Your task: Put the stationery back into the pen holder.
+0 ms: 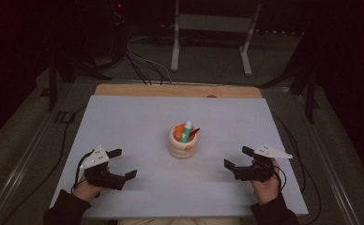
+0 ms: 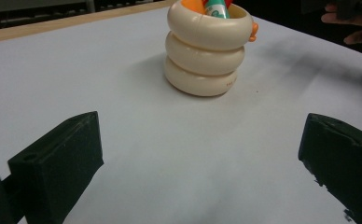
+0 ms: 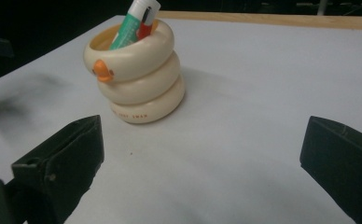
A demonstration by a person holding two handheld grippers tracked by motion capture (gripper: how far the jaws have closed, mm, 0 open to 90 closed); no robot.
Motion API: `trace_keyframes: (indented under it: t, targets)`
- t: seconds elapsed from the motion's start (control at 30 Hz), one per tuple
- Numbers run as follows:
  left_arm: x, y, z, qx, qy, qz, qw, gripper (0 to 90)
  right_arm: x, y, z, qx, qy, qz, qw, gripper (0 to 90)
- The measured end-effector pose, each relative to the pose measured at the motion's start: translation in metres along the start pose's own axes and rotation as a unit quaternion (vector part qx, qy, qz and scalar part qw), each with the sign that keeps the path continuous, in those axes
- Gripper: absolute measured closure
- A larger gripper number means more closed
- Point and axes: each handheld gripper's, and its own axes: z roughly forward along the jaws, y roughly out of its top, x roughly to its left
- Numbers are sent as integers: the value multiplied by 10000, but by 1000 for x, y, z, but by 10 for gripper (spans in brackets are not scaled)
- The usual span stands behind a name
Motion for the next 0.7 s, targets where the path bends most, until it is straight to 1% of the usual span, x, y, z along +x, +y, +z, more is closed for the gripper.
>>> trace_keyframes:
  t: [0.1, 0.2, 0.23, 0.3, 0.33, 0.43, 0.7]
  targets:
    - [0, -4, -4, 11, 130, -114, 9999, 4, 1, 0, 1, 17, 8, -23, 10000, 0]
    - [-1, -8, -6, 71, 423, -42, 9991, 4, 1, -1, 1, 36, -1, -37, 10000, 0]
    - [-1, -9, -6, 44, 482, -15, 9988, 4, 1, -1, 1, 33, 12, -29, 10000, 0]
    - [-1, -10, -6, 30, 517, 7, 9987, 4, 1, -1, 2, 38, 18, -64, 10000, 0]
    - [0, -10, -6, -16, 516, 29, 9987, 4, 1, -1, 2, 39, 11, -91, 10000, 0]
    - [1, -10, -5, -87, 470, -12, 9989, 4, 1, -1, 2, 52, 24, -89, 9999, 0]
    - [1, -11, -4, -81, 416, -87, 9991, 4, 1, -2, 3, 61, 59, -69, 9999, 0]
